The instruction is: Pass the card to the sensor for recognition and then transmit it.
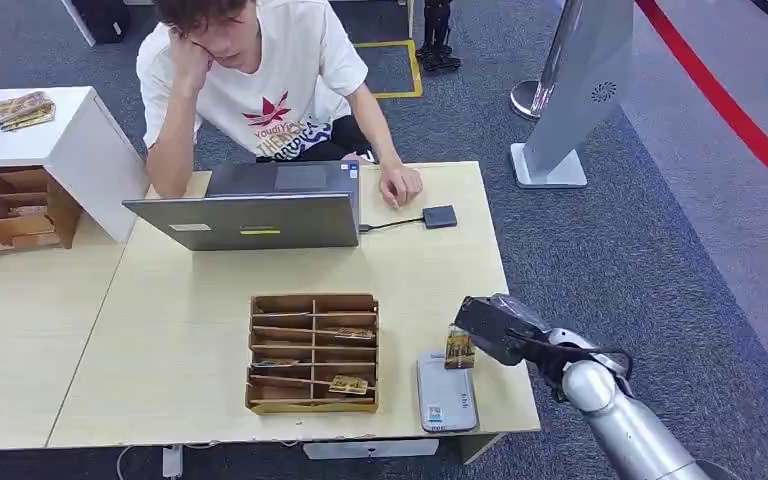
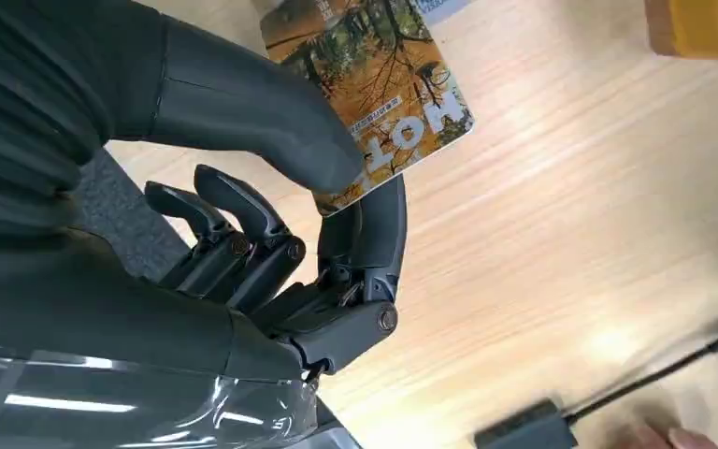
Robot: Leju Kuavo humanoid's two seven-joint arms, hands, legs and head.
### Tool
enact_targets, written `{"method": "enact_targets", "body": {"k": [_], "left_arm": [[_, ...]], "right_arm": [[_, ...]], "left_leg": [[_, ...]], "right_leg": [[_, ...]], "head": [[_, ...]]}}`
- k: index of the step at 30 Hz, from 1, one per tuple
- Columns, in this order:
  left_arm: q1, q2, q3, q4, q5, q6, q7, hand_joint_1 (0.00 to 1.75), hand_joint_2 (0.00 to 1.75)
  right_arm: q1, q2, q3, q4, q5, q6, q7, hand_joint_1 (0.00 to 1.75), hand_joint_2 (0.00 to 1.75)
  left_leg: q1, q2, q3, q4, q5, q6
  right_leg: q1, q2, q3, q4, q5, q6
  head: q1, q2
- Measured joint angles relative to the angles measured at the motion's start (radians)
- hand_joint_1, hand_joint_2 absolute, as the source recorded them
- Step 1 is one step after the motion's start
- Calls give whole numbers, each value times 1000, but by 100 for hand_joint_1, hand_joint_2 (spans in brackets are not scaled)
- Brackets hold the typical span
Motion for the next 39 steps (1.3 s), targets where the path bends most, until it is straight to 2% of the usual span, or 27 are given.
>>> {"method": "enact_targets", "body": {"k": [7,14,26,36,39], "left_arm": [[2,3,8,0,13,0,0,0,0],[6,6,26,0,32,0,-2,0,0],[12,6,59,0,60,1,-5,0,0],[15,6,80,4,84,1,-13,0,0],[16,6,98,6,94,-1,-20,0,0]], "right_arm": [[-51,-44,76,40,-40,52,10,175,175],[-105,-101,145,62,-88,75,17,175,175],[-117,-138,228,66,-119,68,21,175,175],[-149,-189,276,6,-195,97,19,175,175],[-174,-223,293,-37,-255,107,9,175,175]], "left_leg": [[0,0,0,0,0,0],[0,0,0,0,0,0],[0,0,0,0,0,0],[0,0,0,1,0,0],[-1,0,0,1,0,0]], "right_leg": [[0,0,0,0,0,0],[0,0,0,0,0,0],[0,0,0,0,0,0],[0,0,0,0,0,0],[-1,0,0,0,0,0]], "head": [[0,0],[0,0],[0,0],[0,0],[0,0]]}}
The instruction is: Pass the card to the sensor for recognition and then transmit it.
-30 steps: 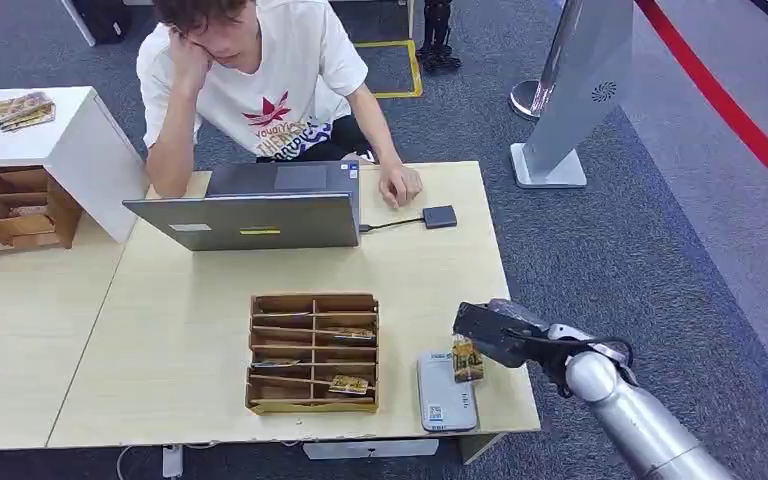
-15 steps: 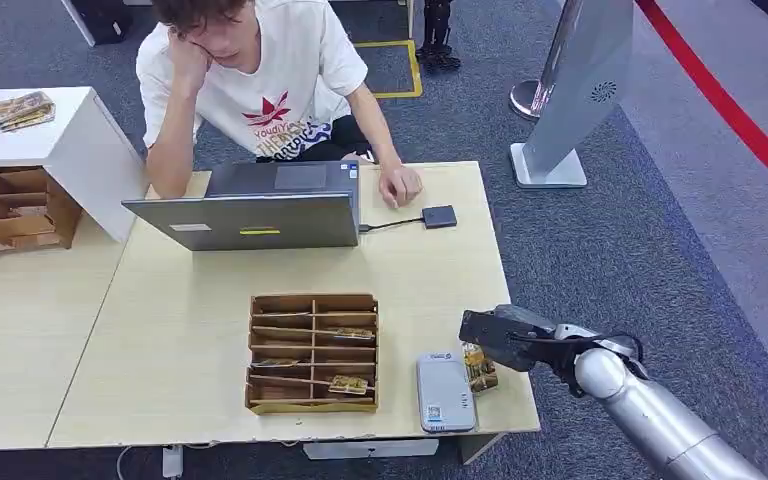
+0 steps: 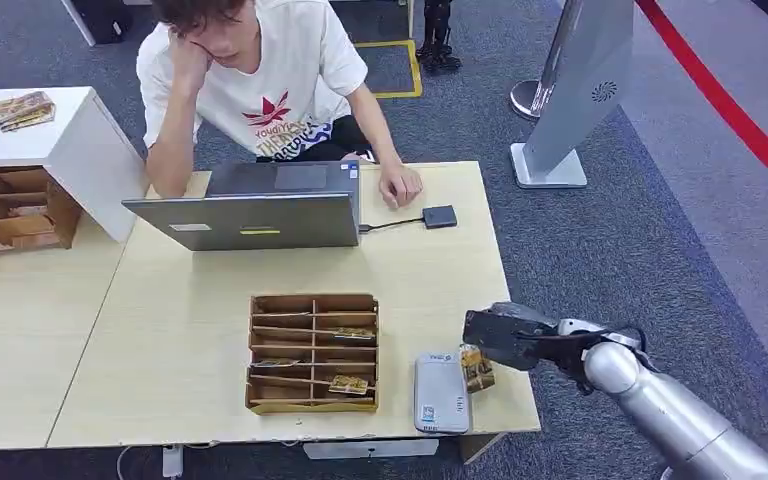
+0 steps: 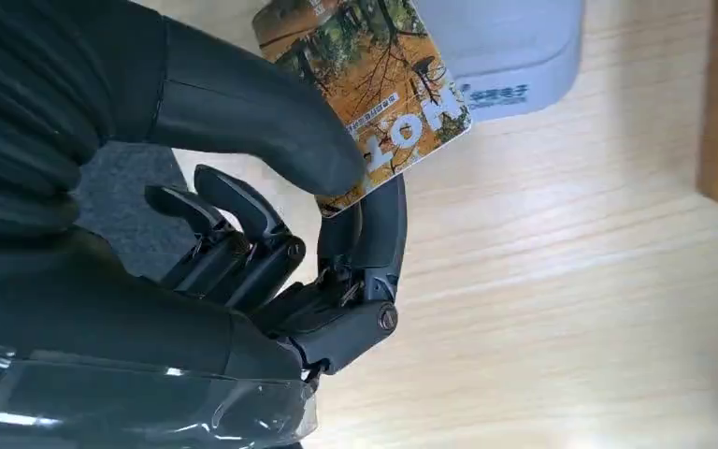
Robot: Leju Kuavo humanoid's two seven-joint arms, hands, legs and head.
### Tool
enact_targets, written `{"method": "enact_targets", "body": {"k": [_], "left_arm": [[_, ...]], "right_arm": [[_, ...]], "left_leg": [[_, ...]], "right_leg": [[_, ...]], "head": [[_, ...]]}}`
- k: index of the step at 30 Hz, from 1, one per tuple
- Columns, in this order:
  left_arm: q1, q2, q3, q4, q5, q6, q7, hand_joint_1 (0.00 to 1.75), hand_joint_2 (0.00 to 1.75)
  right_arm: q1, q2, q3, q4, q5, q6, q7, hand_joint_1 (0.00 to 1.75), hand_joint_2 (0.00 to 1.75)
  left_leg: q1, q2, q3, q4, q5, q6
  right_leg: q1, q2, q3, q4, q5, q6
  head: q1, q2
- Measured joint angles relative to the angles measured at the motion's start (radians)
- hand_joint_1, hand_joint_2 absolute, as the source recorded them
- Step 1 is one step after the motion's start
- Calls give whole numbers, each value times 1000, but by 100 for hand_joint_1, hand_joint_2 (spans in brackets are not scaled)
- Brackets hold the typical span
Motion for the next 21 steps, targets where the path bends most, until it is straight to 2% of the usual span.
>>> {"method": "enact_targets", "body": {"k": [4,9,12,15,21], "left_arm": [[1,1,13,0,6,-3,-2,0,0],[1,0,27,0,8,-6,-3,0,0],[1,0,33,0,16,-6,-3,0,0],[1,0,38,0,22,-6,-3,0,0],[0,-1,53,0,32,-6,-3,0,0]], "right_arm": [[-43,-45,11,-50,-37,11,2,175,175],[-69,-75,17,-79,-50,8,2,175,175],[-82,-91,19,-87,-91,38,9,175,175],[-93,-98,30,-89,-115,64,11,175,175],[-119,-95,91,-84,-136,74,11,175,175]], "left_leg": [[0,0,0,0,0,0],[0,0,0,0,0,0],[0,0,0,0,0,0],[0,0,0,0,0,0],[0,0,0,0,0,0]], "right_leg": [[0,0,0,0,0,0],[0,0,0,0,0,0],[0,0,0,0,0,0],[0,0,0,0,0,0],[0,0,0,0,0,0]], "head": [[0,0],[0,0],[0,0],[0,0],[0,0]]}}
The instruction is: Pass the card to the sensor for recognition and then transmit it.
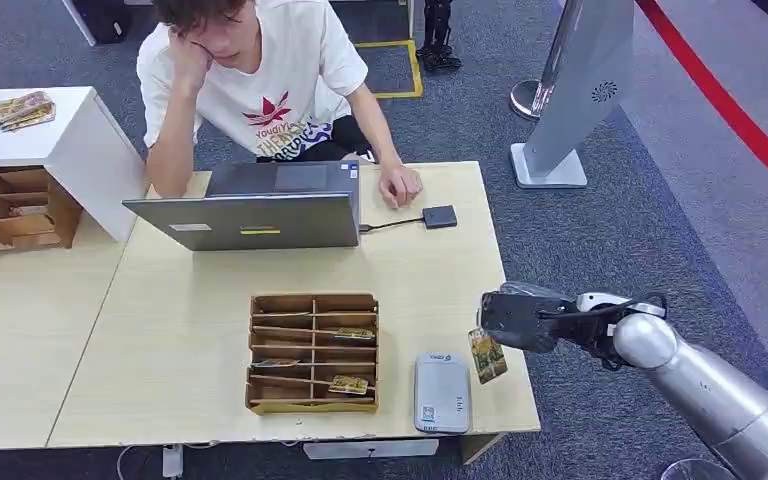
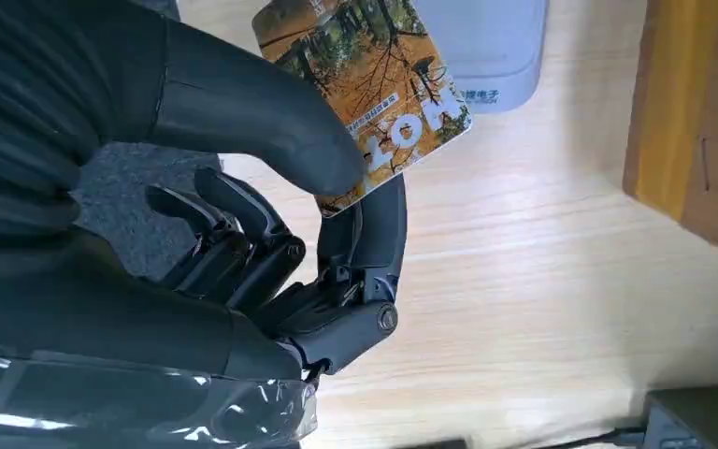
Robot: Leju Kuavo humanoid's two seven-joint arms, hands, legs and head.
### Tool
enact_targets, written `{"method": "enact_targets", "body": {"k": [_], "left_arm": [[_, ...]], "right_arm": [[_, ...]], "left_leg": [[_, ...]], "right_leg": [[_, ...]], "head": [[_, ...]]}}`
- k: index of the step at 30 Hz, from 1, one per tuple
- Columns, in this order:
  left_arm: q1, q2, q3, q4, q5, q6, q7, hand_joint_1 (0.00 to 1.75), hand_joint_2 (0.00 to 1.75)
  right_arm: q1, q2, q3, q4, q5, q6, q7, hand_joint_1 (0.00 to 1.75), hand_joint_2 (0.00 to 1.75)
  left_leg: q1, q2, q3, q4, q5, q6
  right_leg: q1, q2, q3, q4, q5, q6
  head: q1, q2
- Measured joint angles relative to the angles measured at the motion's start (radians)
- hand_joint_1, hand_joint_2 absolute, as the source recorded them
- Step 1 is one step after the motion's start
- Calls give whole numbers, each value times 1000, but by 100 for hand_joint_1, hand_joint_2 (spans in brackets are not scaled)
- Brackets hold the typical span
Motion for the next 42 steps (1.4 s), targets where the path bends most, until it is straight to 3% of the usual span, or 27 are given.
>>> {"method": "enact_targets", "body": {"k": [25,42], "left_arm": [[0,-3,33,2,34,0,0,0,0],[0,-3,50,5,40,-8,1,0,0]], "right_arm": [[-135,115,177,67,-28,-12,-2,175,175],[-148,181,279,202,27,-64,11,175,175]], "left_leg": [[0,-1,0,0,0,0],[0,-1,0,0,0,0]], "right_leg": [[0,-1,0,0,0,0],[0,-1,0,0,0,0]], "head": [[0,0],[0,0]]}}
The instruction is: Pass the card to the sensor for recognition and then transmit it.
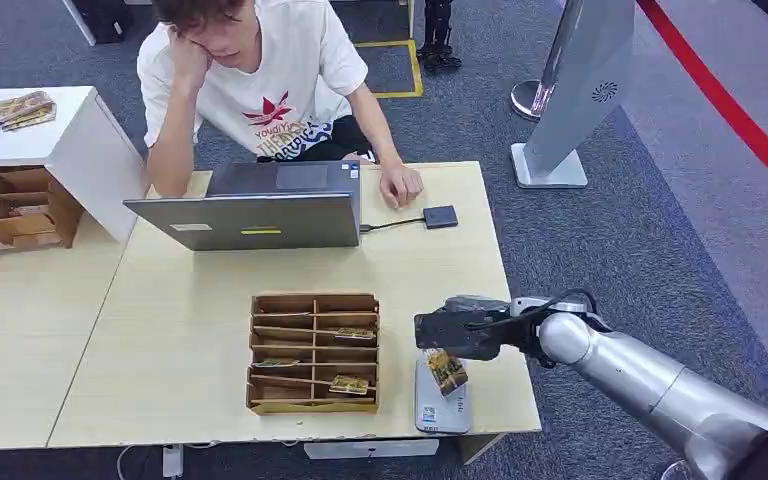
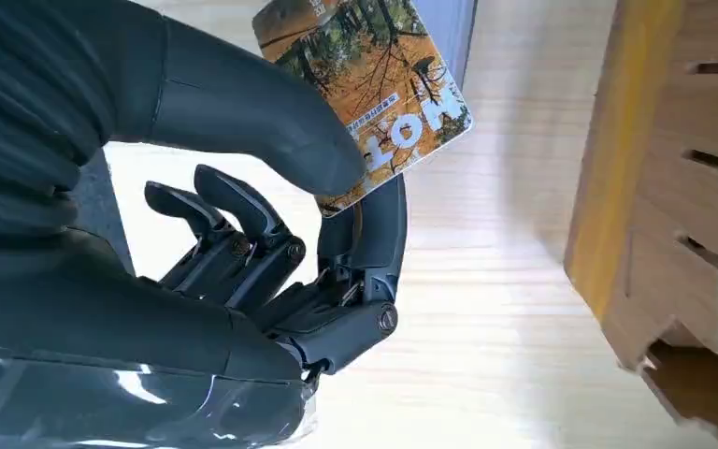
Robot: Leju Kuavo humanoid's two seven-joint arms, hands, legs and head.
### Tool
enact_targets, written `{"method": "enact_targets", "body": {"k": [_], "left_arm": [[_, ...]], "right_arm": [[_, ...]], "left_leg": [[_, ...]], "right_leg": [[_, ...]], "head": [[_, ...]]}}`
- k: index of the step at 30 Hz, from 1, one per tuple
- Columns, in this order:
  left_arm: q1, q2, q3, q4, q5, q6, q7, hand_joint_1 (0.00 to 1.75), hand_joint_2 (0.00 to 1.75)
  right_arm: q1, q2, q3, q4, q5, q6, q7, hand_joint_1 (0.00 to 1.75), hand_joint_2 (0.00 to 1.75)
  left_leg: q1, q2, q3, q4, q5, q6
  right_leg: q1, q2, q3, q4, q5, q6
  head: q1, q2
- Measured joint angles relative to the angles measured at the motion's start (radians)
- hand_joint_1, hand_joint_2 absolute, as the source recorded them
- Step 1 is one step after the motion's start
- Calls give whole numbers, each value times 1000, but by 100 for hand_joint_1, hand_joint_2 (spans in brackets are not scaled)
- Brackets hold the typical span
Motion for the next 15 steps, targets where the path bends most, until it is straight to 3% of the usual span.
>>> {"method": "enact_targets", "body": {"k": [15], "left_arm": [[0,0,8,5,6,-2,2,0,0]], "right_arm": [[1,44,45,80,-2,15,-4,175,175]], "left_leg": [[0,0,0,0,0,0]], "right_leg": [[0,0,0,0,0,0]], "head": [[0,0]]}}
